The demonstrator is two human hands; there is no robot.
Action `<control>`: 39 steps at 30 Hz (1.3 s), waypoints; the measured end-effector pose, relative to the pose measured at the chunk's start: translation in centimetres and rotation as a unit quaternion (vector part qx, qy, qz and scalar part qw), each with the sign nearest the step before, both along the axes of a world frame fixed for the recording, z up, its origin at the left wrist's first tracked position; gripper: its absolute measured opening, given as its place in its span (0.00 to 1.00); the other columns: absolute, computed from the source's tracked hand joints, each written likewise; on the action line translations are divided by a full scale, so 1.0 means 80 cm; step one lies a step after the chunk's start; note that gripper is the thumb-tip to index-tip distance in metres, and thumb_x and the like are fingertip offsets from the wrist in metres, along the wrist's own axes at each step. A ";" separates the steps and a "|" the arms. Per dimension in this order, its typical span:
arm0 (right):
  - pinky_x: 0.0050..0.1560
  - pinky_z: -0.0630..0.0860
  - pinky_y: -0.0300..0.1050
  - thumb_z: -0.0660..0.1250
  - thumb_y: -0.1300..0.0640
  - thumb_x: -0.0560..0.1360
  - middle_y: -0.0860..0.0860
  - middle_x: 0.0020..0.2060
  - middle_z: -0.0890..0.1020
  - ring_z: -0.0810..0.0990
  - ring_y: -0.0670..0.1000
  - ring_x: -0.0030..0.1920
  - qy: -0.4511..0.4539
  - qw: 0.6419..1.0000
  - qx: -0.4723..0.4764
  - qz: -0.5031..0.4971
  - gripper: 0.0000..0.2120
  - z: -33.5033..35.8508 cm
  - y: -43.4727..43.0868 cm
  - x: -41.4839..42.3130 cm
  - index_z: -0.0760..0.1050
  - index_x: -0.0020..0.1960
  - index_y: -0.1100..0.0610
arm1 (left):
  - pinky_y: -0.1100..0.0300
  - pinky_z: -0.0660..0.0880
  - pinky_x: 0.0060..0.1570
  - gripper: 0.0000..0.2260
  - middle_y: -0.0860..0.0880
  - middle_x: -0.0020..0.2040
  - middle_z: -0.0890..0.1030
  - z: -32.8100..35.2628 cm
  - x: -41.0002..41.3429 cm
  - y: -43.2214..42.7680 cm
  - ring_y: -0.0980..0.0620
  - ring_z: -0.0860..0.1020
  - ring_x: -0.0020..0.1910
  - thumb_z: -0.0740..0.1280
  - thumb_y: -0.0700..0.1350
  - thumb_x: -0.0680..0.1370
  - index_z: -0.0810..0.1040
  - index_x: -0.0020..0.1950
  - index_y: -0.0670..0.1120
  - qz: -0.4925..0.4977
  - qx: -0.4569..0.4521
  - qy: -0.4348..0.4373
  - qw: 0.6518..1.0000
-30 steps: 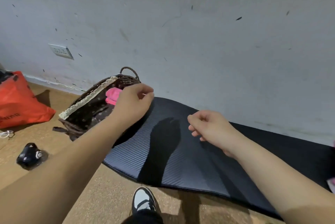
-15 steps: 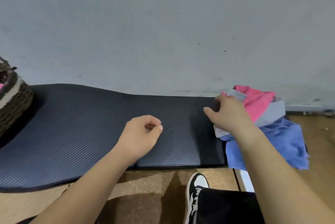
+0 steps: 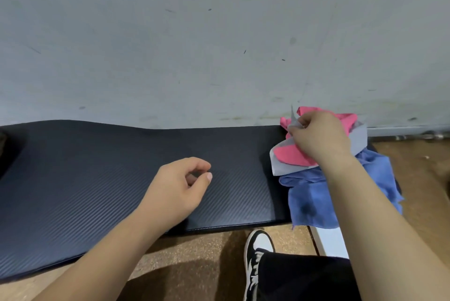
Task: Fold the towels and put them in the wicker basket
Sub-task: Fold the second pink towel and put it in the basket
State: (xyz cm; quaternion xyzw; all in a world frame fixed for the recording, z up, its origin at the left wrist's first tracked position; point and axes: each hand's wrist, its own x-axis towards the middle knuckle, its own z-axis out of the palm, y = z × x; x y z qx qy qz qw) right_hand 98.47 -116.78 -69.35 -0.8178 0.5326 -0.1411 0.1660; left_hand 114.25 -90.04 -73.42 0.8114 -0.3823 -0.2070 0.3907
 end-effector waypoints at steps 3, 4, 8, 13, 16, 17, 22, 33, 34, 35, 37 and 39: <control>0.35 0.71 0.49 0.71 0.50 0.75 0.56 0.36 0.77 0.76 0.57 0.38 -0.057 0.998 -0.011 0.037 0.16 0.011 0.013 0.005 0.75 0.32 0.55 | 0.76 0.72 0.40 0.07 0.62 0.42 0.82 0.000 0.001 0.004 0.66 0.79 0.45 0.72 0.49 0.80 0.84 0.57 0.56 -0.001 0.001 -0.006 1.000; 0.38 0.74 0.50 0.72 0.50 0.75 0.56 0.36 0.80 0.78 0.57 0.39 -0.093 0.994 0.014 0.056 0.14 0.017 0.019 0.007 0.78 0.35 0.56 | 0.76 0.72 0.41 0.07 0.62 0.42 0.82 0.000 0.001 0.004 0.67 0.79 0.46 0.72 0.49 0.80 0.83 0.57 0.56 -0.002 0.000 -0.007 1.000; 0.50 0.74 0.44 0.73 0.45 0.76 0.52 0.49 0.83 0.81 0.50 0.48 -0.175 0.983 0.037 0.045 0.11 0.027 0.024 0.004 0.84 0.52 0.51 | 0.74 0.72 0.42 0.07 0.64 0.46 0.82 -0.002 -0.001 0.003 0.69 0.78 0.49 0.71 0.50 0.80 0.82 0.57 0.59 -0.020 0.006 -0.020 1.000; 0.65 0.71 0.60 0.72 0.42 0.73 0.61 0.68 0.70 0.70 0.66 0.68 0.010 0.990 0.002 -0.142 0.33 0.002 -0.023 -0.044 0.70 0.72 0.55 | 0.74 0.74 0.42 0.09 0.66 0.48 0.82 -0.006 -0.007 -0.002 0.67 0.79 0.50 0.71 0.50 0.80 0.83 0.60 0.56 -0.041 0.004 -0.037 0.998; 0.62 0.73 0.59 0.69 0.40 0.73 0.64 0.64 0.75 0.72 0.66 0.67 0.011 0.981 0.101 -0.163 0.30 -0.023 -0.036 -0.064 0.73 0.66 0.58 | 0.71 0.76 0.45 0.09 0.65 0.48 0.82 -0.009 -0.010 -0.002 0.66 0.79 0.50 0.72 0.49 0.79 0.83 0.59 0.56 -0.050 0.006 -0.037 0.998; 0.58 0.74 0.58 0.68 0.41 0.74 0.63 0.61 0.77 0.75 0.66 0.63 -0.007 0.982 0.101 -0.158 0.23 -0.026 -0.036 -0.064 0.76 0.61 0.56 | 0.68 0.77 0.46 0.09 0.65 0.48 0.82 -0.009 -0.010 -0.003 0.66 0.80 0.49 0.73 0.49 0.79 0.83 0.59 0.57 -0.052 0.007 -0.038 0.998; 0.52 0.74 0.55 0.66 0.45 0.76 0.59 0.54 0.77 0.77 0.65 0.55 -0.044 0.988 -0.063 -0.131 0.13 -0.007 -0.023 -0.042 0.79 0.52 0.55 | 0.66 0.79 0.45 0.09 0.64 0.46 0.83 -0.012 -0.014 -0.006 0.64 0.81 0.47 0.73 0.48 0.78 0.83 0.57 0.58 -0.045 0.005 -0.041 0.998; 0.40 0.73 0.53 0.61 0.53 0.84 0.74 0.33 0.76 0.76 0.61 0.38 -0.597 0.741 0.284 0.121 0.18 0.094 0.099 0.031 0.67 0.61 0.70 | 0.65 0.80 0.47 0.23 0.62 0.59 0.81 0.030 -0.016 -0.001 0.59 0.82 0.54 0.73 0.53 0.77 0.74 0.71 0.60 0.010 -0.121 0.022 0.992; 0.40 0.72 0.55 0.62 0.53 0.84 0.76 0.34 0.75 0.76 0.61 0.38 -0.589 0.719 0.331 0.160 0.17 0.094 0.110 0.039 0.67 0.59 0.69 | 0.64 0.80 0.50 0.28 0.62 0.65 0.78 0.039 -0.015 0.001 0.60 0.81 0.59 0.73 0.56 0.75 0.71 0.75 0.59 0.025 -0.148 0.050 0.987; 0.40 0.73 0.54 0.63 0.54 0.84 0.76 0.36 0.77 0.77 0.61 0.37 -0.559 0.715 0.371 0.196 0.15 0.093 0.124 0.046 0.69 0.58 0.67 | 0.62 0.80 0.53 0.33 0.63 0.70 0.75 0.047 -0.013 0.003 0.59 0.80 0.63 0.74 0.59 0.74 0.67 0.77 0.59 0.032 -0.178 0.080 0.980; 0.43 0.77 0.50 0.66 0.53 0.83 0.68 0.41 0.80 0.79 0.58 0.39 -0.464 0.726 0.437 0.257 0.13 0.081 0.151 0.061 0.74 0.54 0.64 | 0.58 0.78 0.58 0.37 0.62 0.73 0.73 0.058 -0.010 0.008 0.58 0.79 0.66 0.76 0.61 0.72 0.65 0.78 0.60 0.036 -0.218 0.127 0.967; 0.49 0.76 0.47 0.66 0.48 0.83 0.60 0.45 0.80 0.79 0.54 0.45 -0.338 0.746 0.479 0.318 0.19 0.065 0.170 0.075 0.78 0.54 0.66 | 0.61 0.79 0.57 0.35 0.60 0.68 0.78 0.062 -0.007 0.013 0.61 0.80 0.63 0.78 0.58 0.71 0.69 0.76 0.57 0.059 -0.213 0.144 0.965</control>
